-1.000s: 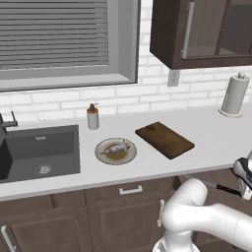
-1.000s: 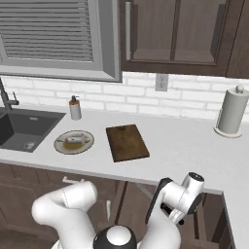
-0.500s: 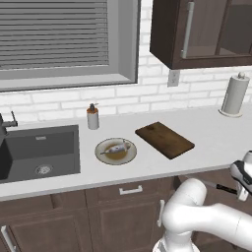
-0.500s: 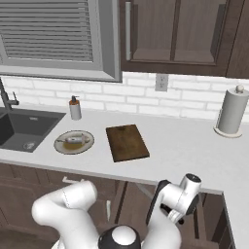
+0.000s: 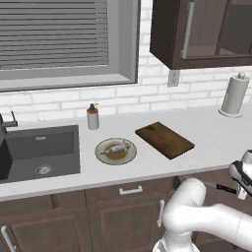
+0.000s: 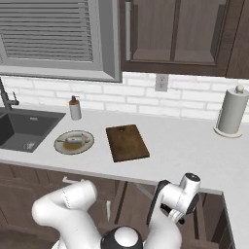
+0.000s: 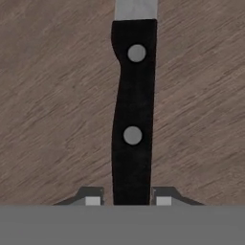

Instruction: Pick up the knife from the drawer and place it on the cutting board. Then place the meat from the plate to the cutting board.

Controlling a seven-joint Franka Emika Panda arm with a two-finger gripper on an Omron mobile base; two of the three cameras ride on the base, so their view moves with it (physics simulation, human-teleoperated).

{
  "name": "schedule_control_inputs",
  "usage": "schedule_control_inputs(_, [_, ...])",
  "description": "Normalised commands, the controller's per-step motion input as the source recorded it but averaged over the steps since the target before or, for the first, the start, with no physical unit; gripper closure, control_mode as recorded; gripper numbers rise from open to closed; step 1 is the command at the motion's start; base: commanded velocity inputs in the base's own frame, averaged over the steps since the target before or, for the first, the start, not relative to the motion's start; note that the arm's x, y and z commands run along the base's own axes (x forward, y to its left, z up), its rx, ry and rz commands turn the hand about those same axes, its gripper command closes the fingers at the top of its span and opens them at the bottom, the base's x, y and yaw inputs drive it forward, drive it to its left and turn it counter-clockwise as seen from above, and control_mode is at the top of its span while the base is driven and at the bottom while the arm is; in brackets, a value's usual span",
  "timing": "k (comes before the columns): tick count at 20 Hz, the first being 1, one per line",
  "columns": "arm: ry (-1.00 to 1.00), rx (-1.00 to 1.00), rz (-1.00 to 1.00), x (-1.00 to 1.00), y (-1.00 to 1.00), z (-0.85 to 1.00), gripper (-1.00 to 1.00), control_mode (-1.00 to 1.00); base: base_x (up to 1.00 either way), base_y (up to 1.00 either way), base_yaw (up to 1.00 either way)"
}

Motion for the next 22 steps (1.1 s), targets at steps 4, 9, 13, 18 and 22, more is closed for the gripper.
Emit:
schedule_control_inputs(4, [0.0,0.0,0.0,-0.4,0.4,-0.07,1.0,-1.0,0.0,0.0,0.0])
schedule_control_inputs(9, [0.0,0.0,0.0,-0.58,0.57,0.08,1.0,-1.0,0.0,0.0,0.0])
schedule_control_inputs(13, [0.0,0.0,0.0,-0.56,0.11,0.18,1.0,-1.0,0.0,0.0,0.0])
schedule_control_inputs(18, [-0.01,0.02,0.09,-0.36,-0.72,0.2,1.0,-1.0,0.0,0.0,0.0])
schedule_control_inputs(22, [-0.04,0.07,0.12,-0.02,-0.75,0.34,1.0,-1.0,0.0,0.0,0.0])
